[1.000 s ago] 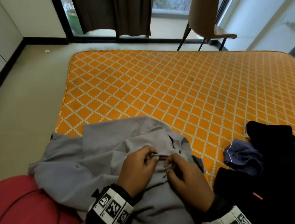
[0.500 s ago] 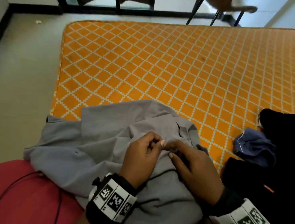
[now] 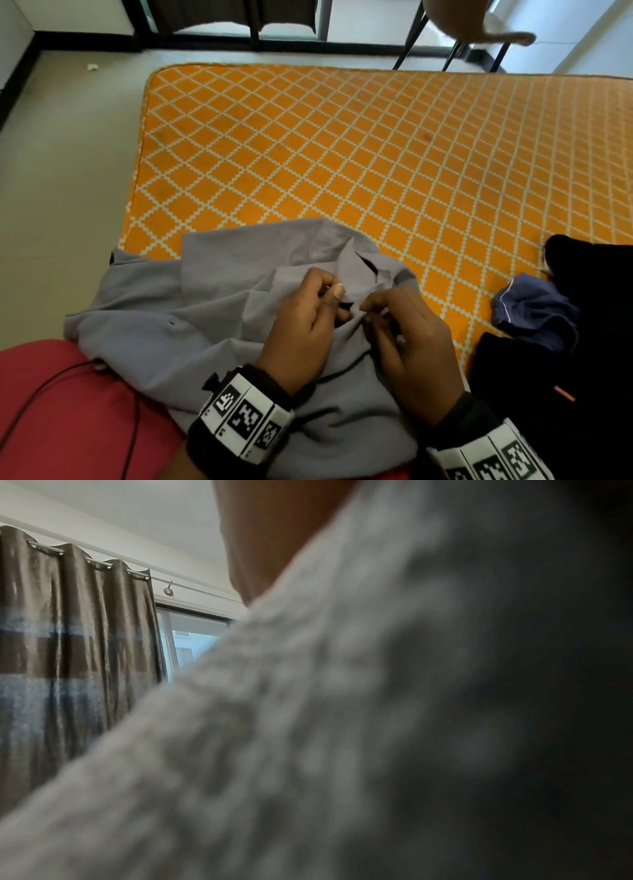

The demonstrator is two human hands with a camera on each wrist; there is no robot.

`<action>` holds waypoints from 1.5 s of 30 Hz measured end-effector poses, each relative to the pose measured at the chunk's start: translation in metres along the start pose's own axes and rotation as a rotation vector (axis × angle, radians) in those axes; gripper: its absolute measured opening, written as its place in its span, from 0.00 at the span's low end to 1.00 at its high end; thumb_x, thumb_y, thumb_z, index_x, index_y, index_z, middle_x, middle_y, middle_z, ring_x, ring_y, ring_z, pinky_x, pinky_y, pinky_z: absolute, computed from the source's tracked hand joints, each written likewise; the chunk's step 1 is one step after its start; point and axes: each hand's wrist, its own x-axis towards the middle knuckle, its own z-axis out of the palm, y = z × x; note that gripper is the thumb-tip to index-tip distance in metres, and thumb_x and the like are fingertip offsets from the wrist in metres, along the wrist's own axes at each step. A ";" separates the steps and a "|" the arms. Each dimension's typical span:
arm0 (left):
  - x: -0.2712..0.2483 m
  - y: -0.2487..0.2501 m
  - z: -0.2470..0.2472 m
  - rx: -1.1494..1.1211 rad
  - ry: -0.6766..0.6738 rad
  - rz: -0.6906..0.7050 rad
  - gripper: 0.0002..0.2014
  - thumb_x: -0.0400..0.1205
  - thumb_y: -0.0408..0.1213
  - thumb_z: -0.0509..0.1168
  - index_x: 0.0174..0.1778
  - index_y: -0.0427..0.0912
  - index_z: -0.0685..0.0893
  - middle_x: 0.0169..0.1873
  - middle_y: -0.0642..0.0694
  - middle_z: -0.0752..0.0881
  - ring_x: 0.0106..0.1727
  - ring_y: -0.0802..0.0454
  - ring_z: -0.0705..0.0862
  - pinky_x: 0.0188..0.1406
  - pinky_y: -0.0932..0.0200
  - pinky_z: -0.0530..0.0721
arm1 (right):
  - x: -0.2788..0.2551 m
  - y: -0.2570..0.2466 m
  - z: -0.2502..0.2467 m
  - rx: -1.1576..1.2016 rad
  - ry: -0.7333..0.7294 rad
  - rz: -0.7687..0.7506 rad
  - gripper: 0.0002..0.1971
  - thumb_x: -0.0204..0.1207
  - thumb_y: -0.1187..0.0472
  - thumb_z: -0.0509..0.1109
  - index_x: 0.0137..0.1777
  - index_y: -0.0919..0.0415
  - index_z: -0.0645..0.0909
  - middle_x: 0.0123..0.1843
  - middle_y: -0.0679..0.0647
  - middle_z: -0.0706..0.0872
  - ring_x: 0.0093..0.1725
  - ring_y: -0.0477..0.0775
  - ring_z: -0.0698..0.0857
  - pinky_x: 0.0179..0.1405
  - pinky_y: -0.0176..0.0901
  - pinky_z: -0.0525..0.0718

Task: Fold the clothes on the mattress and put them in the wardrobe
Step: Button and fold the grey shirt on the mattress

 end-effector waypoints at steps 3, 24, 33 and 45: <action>-0.005 0.004 0.000 -0.049 -0.057 0.014 0.08 0.86 0.41 0.63 0.44 0.42 0.82 0.32 0.50 0.84 0.34 0.55 0.82 0.36 0.54 0.83 | -0.004 -0.004 0.001 0.011 0.016 -0.033 0.04 0.75 0.67 0.70 0.44 0.58 0.81 0.41 0.48 0.82 0.37 0.44 0.79 0.39 0.26 0.73; -0.024 0.034 -0.014 -0.127 -0.015 -0.035 0.05 0.82 0.35 0.69 0.43 0.38 0.88 0.40 0.42 0.90 0.46 0.44 0.88 0.51 0.49 0.86 | -0.019 -0.017 -0.015 0.115 0.023 -0.122 0.10 0.79 0.54 0.68 0.52 0.59 0.85 0.48 0.48 0.81 0.47 0.44 0.81 0.45 0.32 0.77; -0.026 0.036 -0.026 -0.097 -0.048 -0.078 0.06 0.81 0.36 0.71 0.41 0.39 0.90 0.37 0.43 0.91 0.43 0.43 0.90 0.51 0.41 0.87 | -0.021 -0.015 -0.015 0.084 0.084 -0.153 0.04 0.80 0.64 0.69 0.43 0.59 0.81 0.41 0.49 0.82 0.40 0.49 0.81 0.38 0.42 0.79; -0.024 0.039 -0.028 -0.095 0.022 -0.062 0.05 0.81 0.34 0.70 0.40 0.41 0.90 0.32 0.47 0.89 0.27 0.53 0.83 0.29 0.64 0.79 | -0.021 -0.012 -0.016 -0.027 0.050 -0.219 0.08 0.78 0.71 0.67 0.46 0.59 0.83 0.46 0.49 0.84 0.45 0.48 0.83 0.47 0.29 0.75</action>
